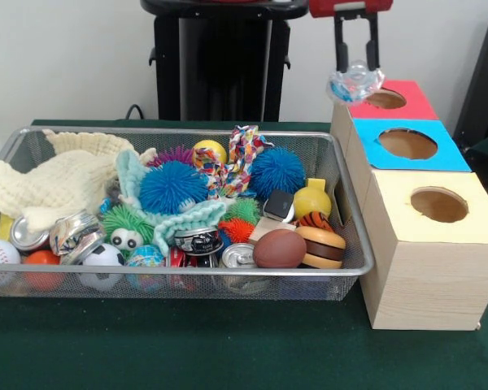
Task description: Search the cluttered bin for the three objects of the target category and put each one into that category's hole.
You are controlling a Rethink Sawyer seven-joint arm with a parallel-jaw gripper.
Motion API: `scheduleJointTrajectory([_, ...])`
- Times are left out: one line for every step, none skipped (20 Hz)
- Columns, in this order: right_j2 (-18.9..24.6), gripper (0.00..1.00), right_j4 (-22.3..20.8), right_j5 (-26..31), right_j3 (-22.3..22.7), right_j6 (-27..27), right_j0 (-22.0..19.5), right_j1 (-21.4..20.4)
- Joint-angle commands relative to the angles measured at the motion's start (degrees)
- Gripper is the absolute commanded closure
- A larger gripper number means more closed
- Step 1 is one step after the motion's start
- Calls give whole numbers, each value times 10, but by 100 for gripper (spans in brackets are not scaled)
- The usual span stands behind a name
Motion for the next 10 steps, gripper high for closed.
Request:
scheduleJointTrajectory([-45, 100, -28, -71, 59, 85, 30, 40])
scheduleJointTrajectory([-49, 100, -25, -77, 61, 86, 34, 42])
scheduleJointTrajectory([-52, 100, -20, -86, 63, 89, 37, 43])
scheduleJointTrajectory([-55, 100, -18, -92, 65, 89, 39, 44])
scheduleJointTrajectory([-57, 100, -16, -98, 66, 89, 41, 46])
scheduleJointTrajectory([-59, 100, -14, -104, 67, 89, 43, 47])
scheduleJointTrajectory([-61, 100, -15, -107, 67, 86, 45, 49])
scheduleJointTrajectory([-63, 100, -14, -110, 67, 85, 48, 50])
scheduleJointTrajectory([-64, 100, -12, -111, 68, 84, 49, 50])
scheduleJointTrajectory([-63, 100, -8, -113, 69, 83, 47, 50])
